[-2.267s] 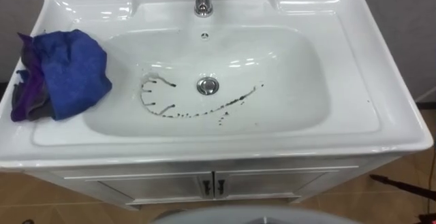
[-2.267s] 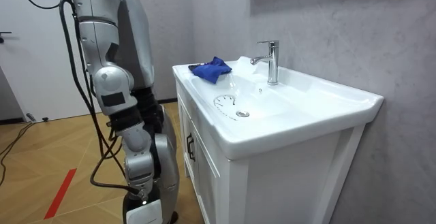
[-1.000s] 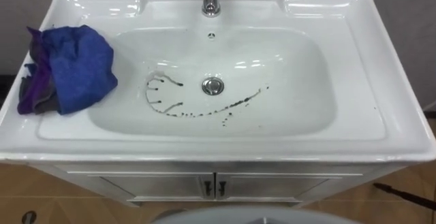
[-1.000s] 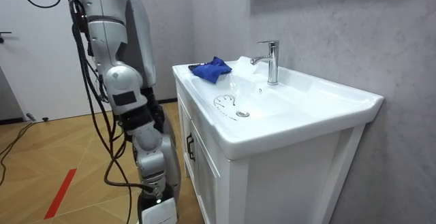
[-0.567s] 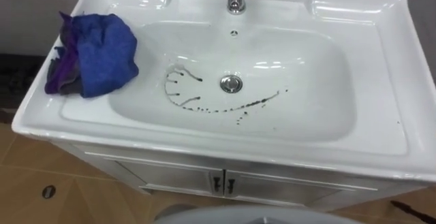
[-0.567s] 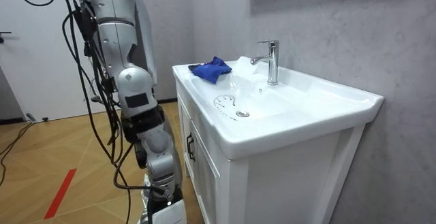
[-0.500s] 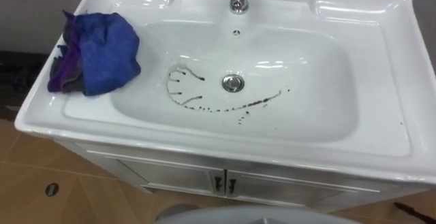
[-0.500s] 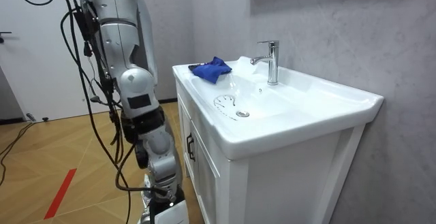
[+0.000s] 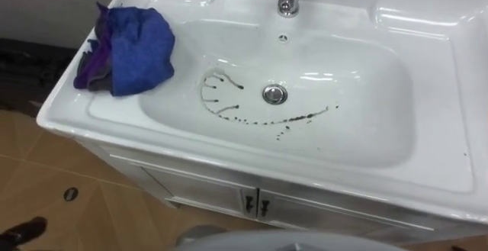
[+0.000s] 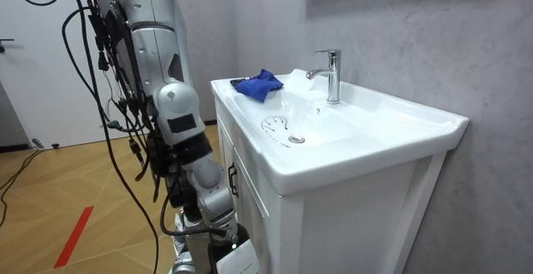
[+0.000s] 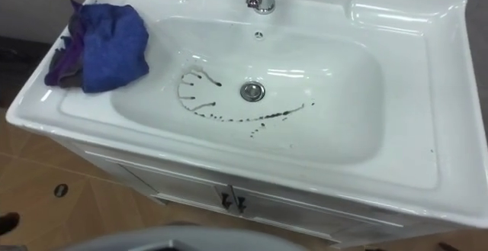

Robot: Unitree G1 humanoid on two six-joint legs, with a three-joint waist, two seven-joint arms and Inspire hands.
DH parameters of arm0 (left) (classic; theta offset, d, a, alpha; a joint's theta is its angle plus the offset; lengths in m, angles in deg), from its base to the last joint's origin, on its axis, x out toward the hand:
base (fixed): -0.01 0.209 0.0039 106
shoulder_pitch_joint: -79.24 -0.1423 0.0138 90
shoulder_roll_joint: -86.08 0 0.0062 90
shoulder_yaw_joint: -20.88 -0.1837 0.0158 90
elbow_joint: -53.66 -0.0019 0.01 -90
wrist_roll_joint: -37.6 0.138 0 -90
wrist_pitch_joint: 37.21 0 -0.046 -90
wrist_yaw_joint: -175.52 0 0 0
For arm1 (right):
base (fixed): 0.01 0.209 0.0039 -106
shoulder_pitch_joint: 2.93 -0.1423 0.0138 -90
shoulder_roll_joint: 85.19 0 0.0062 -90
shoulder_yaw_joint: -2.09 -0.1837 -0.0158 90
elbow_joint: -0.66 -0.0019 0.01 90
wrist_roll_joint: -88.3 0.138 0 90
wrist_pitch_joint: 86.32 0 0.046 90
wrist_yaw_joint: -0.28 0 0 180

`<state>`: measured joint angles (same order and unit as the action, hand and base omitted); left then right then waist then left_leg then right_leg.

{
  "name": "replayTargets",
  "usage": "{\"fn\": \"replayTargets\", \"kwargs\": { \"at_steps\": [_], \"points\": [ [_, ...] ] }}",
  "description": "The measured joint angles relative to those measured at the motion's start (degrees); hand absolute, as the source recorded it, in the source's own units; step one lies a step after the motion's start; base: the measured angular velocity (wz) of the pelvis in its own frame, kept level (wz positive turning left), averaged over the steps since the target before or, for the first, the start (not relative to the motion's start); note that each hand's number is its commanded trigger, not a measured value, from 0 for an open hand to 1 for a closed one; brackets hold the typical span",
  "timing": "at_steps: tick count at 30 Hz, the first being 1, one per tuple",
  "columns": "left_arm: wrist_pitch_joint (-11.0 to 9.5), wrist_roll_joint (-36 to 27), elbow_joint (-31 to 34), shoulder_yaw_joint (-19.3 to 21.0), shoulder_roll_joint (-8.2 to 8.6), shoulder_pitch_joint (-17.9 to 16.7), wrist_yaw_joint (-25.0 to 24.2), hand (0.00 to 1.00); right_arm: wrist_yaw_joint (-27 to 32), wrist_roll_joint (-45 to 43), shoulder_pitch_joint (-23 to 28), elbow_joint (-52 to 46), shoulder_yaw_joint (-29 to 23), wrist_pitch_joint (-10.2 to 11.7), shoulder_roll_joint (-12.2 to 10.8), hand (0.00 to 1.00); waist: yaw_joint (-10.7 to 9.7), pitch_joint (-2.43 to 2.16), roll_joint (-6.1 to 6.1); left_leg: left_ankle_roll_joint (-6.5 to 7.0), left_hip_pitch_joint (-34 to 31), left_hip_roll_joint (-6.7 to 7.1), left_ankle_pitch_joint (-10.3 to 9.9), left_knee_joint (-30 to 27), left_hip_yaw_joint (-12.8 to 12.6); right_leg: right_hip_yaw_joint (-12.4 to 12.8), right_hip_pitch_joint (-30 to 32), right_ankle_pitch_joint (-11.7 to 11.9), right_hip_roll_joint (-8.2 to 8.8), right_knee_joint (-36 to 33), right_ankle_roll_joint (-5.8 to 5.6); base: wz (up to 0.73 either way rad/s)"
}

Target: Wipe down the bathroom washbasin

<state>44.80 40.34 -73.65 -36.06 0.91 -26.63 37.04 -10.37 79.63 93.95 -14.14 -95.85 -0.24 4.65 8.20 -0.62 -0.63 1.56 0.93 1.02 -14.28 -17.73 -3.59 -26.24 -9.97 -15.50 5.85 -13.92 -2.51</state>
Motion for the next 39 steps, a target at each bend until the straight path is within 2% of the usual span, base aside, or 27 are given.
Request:
{"fn": "replayTargets", "kwargs": {
  "at_steps": [6, 8, 12, 14, 17, 20, 23, 25, 27, 33, 36, 39],
  "points": [
    [-1.26, -0.8, 11.48, 0.05, -1.33, 0.51, 4.05, 0.0, 0.07, 1.34, 1.62, -1.59, -0.07, 1.65, -0.02, 0.0, -0.09, -0.01, -0.52, -0.01, -0.24, -0.03, 0.0, -0.61, 0.56, -0.57, -0.07, 0.0, -0.09, -0.13, 0.01, 0.03],
    [-2.88, -0.78, 14.59, 0.06, -2.23, 1.55, 5.97, 0.0, 0.12, 1.34, 2.2, -1.84, -0.01, 1.92, 0.07, 0.0, -0.02, 0.08, -0.93, -0.05, -0.12, -0.06, 0.04, -0.09, 0.5, -0.46, 0.1, -0.03, -0.01, -0.59, 0.05, -0.04],
    [-3.23, -0.77, 20.51, 0.01, -3.22, 1.9, 7.86, 0.0, 0.01, 1.77, 3.01, -1.95, 1.35, 2.06, 0.02, 0.0, -0.38, 0.17, -1.52, -0.05, 0.29, -0.04, 0.12, 0.24, 0.38, -0.24, 0.05, -0.04, 0.03, -0.72, 0.05, -0.02],
    [-3.58, -0.39, 24.21, -0.02, -3.85, 2.24, 8.64, 0.0, -0.09, 1.72, 3.21, -1.97, 2.11, 2.12, 0.03, 0.0, -0.9, 0.46, -1.67, -0.05, 0.27, -0.03, 0.12, 0.26, 0.36, 0.19, 0.27, -0.04, 0.03, -0.76, 0.05, -0.02],
    [-4.05, 0.13, 27.23, -0.02, -4.14, 2.22, 9.59, 0.0, -0.68, 1.78, 3.29, -2.05, 2.19, 2.76, 0.04, 0.0, -1.35, 0.64, -1.96, -0.04, 0.1, -0.05, 0.13, 0.23, -0.21, 1.26, 0.95, -0.04, 0.02, -0.85, 0.06, -0.13],
    [-4.08, 3.18, 29.36, -0.08, -4.74, 2.34, 9.61, 0.0, -1.35, 1.89, 3.48, -2.1, 2.36, 2.77, 0.03, 0.0, -1.74, 0.64, -2.2, -0.04, 0.19, -0.18, 0.12, 0.39, -0.78, 2.64, 1.37, -0.03, -0.14, -0.84, 0.06, -0.14],
    [-4.08, 8.04, 30.77, -0.43, -5.15, 2.87, 9.57, 0.0, -2.05, 1.8, 3.75, -2.21, 3.01, 2.76, 0.06, 0.0, -2.1, 0.57, -2.35, -0.04, 0.19, -0.21, 0.12, 0.45, -0.89, 2.79, 1.54, -0.02, -0.16, -0.76, 0.07, -0.08],
    [-4.08, 9.08, 31.1, -1.41, -5.29, 3.4, 9.58, 0.0, -2.47, 1.81, 4.01, -2.29, 4.42, 2.75, 0.25, 0.0, -2.56, 0.53, -2.43, -0.04, 0.12, -0.19, 0.12, 0.49, -0.9, 2.75, 1.55, -0.02, -0.16, -0.78, 0.07, 0.0],
    [-4.06, 9.33, 31.1, -2.52, -5.29, 3.82, 9.53, 0.0, -2.97, 1.71, 3.99, -2.3, 4.95, 2.66, 0.29, 0.0, -3.04, 0.4, -2.68, -0.03, 0.11, -0.19, 0.12, 0.53, -0.91, 2.85, 1.64, -0.02, -0.16, -0.85, 0.07, -0.02],
    [-4.03, 9.35, 31.1, -4.23, -5.28, 3.96, 7.74, 0.0, -3.74, 1.59, 4.48, -2.52, 5.53, 2.6, 0.38, 0.0, -4.01, 0.41, -2.73, -0.03, 0.38, -0.3, 0.11, 0.92, -1.75, 4.01, 1.84, -0.02, -0.2, -0.85, 0.08, -0.08],
    [-4.03, 9.31, 31.1, -5.31, -5.28, 3.95, 6.69, 0.0, -3.98, 1.83, 4.45, -2.3, 5.99, 2.6, 0.33, 0.0, -4.68, 0.6, -2.55, -0.02, 0.83, -0.31, 0.11, 1.52, -2.23, 4.44, 1.69, 0.0, -0.19, -0.75, 0.12, -0.08],
    [-4.04, 9.31, 31.12, -8.06, -5.28, 3.99, 5.45, 0.0, -4.51, 1.94, 4.33, -2.17, 6.7, 2.61, 0.31, 0.0, -5.16, 0.81, -2.33, -0.01, 0.83, -0.33, 0.11, 1.53, -2.4, 4.91, 1.75, 0.02, -0.24, -0.75, 0.14, -0.03]
  ]
}}
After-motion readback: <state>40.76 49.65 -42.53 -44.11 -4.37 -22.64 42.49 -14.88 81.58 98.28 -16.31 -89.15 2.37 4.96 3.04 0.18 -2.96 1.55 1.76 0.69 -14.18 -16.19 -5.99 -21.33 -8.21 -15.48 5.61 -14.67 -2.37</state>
